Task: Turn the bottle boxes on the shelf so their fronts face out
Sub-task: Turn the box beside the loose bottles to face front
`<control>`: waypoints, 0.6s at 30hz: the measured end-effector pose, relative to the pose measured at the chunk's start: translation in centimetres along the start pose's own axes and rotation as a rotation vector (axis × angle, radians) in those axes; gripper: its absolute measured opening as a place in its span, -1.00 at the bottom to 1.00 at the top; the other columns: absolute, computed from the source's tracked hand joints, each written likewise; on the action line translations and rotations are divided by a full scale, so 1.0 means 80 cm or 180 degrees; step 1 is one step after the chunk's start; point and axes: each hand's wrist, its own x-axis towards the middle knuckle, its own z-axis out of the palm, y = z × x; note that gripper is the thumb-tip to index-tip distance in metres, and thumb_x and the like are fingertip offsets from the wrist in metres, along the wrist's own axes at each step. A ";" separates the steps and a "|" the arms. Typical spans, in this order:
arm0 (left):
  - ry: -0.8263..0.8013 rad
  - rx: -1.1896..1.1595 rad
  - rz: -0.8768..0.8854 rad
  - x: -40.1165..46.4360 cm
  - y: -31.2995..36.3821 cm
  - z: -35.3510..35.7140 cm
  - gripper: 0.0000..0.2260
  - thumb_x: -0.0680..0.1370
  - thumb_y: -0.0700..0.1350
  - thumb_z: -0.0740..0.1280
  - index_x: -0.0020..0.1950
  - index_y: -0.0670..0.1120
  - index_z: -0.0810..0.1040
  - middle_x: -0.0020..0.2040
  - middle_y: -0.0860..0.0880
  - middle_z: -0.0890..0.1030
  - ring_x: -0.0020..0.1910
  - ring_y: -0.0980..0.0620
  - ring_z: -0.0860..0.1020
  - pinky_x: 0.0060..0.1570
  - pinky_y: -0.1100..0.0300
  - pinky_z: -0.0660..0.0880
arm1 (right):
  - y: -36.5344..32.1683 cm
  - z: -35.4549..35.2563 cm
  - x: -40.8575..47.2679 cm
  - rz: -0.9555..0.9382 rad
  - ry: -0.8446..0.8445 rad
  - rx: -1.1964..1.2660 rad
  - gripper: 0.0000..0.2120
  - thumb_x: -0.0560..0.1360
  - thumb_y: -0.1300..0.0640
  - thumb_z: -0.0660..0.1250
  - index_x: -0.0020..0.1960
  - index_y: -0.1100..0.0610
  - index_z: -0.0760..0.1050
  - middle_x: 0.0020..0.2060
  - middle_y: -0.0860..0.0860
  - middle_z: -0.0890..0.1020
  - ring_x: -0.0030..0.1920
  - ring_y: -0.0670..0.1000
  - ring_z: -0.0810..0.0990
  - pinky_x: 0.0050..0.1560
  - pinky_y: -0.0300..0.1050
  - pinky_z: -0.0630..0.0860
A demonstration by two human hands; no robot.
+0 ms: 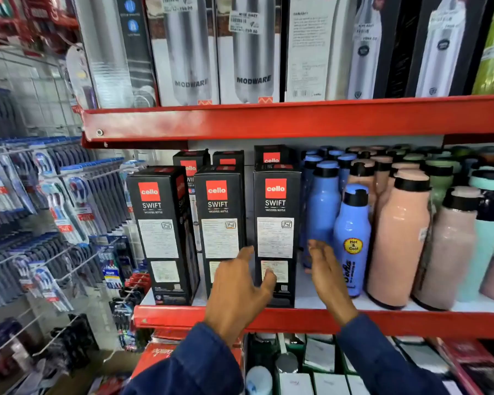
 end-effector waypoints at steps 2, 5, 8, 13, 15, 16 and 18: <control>-0.0027 0.0013 -0.0128 0.004 0.000 0.006 -0.46 0.48 0.14 0.32 0.37 -0.11 0.41 -0.02 -0.18 0.71 -0.12 -0.12 0.68 -0.06 -0.02 0.63 | 0.011 0.006 0.010 0.0453 -0.0159 0.0202 -0.44 0.38 -0.28 0.08 0.25 -0.01 0.42 0.27 0.09 0.54 0.26 0.13 0.52 0.33 0.27 0.42; -0.0039 0.0298 -0.0088 0.006 0.000 0.018 -0.45 0.49 0.13 0.30 0.38 -0.15 0.39 -0.18 -0.16 0.70 -0.19 -0.12 0.66 -0.08 -0.03 0.61 | 0.030 0.018 0.030 0.0584 -0.0423 0.0267 -0.23 0.34 -0.34 0.00 0.40 0.07 0.36 0.39 0.11 0.46 0.38 0.10 0.42 0.44 0.24 0.30; -0.0017 0.0321 -0.0096 0.007 0.001 0.028 -0.46 0.50 0.13 0.29 0.37 -0.16 0.38 -0.15 -0.21 0.69 -0.09 -0.20 0.65 -0.08 -0.05 0.59 | 0.050 0.021 0.051 0.0530 -0.0760 0.0147 -0.31 0.39 -0.29 0.00 0.44 -0.04 0.32 0.46 0.03 0.41 0.39 -0.06 0.37 0.49 0.20 0.23; -0.0023 0.0241 -0.0117 0.007 0.003 0.039 -0.36 0.48 0.12 0.30 0.47 -0.17 0.28 -0.24 -0.16 0.68 -0.20 -0.16 0.64 -0.16 -0.02 0.57 | 0.053 0.015 0.061 0.0283 -0.1117 0.0084 -0.54 0.49 -0.13 0.11 0.38 -0.21 0.36 0.39 -0.13 0.48 0.39 -0.07 0.44 0.44 0.13 0.32; 0.0052 0.0152 -0.0052 0.006 0.008 0.041 -0.37 0.48 0.10 0.31 0.46 -0.17 0.28 -0.29 -0.11 0.65 -0.21 -0.14 0.63 -0.21 0.04 0.52 | 0.041 0.006 0.053 0.0219 -0.1068 0.0100 -0.56 0.48 -0.09 0.14 0.35 -0.18 0.40 0.35 -0.12 0.52 0.35 -0.07 0.48 0.41 0.12 0.37; 0.0103 0.0085 -0.0006 0.006 0.011 0.041 -0.38 0.49 0.09 0.33 0.46 -0.17 0.29 -0.30 -0.08 0.63 -0.21 -0.13 0.64 -0.23 0.09 0.45 | 0.033 0.001 0.048 0.0215 -0.0997 0.0106 -0.57 0.47 -0.08 0.16 0.33 -0.16 0.42 0.33 -0.11 0.54 0.33 -0.06 0.49 0.40 0.12 0.38; 0.0199 -0.0086 0.0127 0.007 0.018 0.041 -0.39 0.48 0.06 0.36 0.46 -0.15 0.29 -0.29 -0.03 0.58 -0.17 -0.11 0.64 -0.28 0.24 0.30 | 0.020 -0.011 0.037 0.0138 -0.0870 0.0221 -0.63 0.48 -0.07 0.20 0.28 -0.16 0.47 0.29 -0.12 0.56 0.30 -0.05 0.51 0.39 0.09 0.39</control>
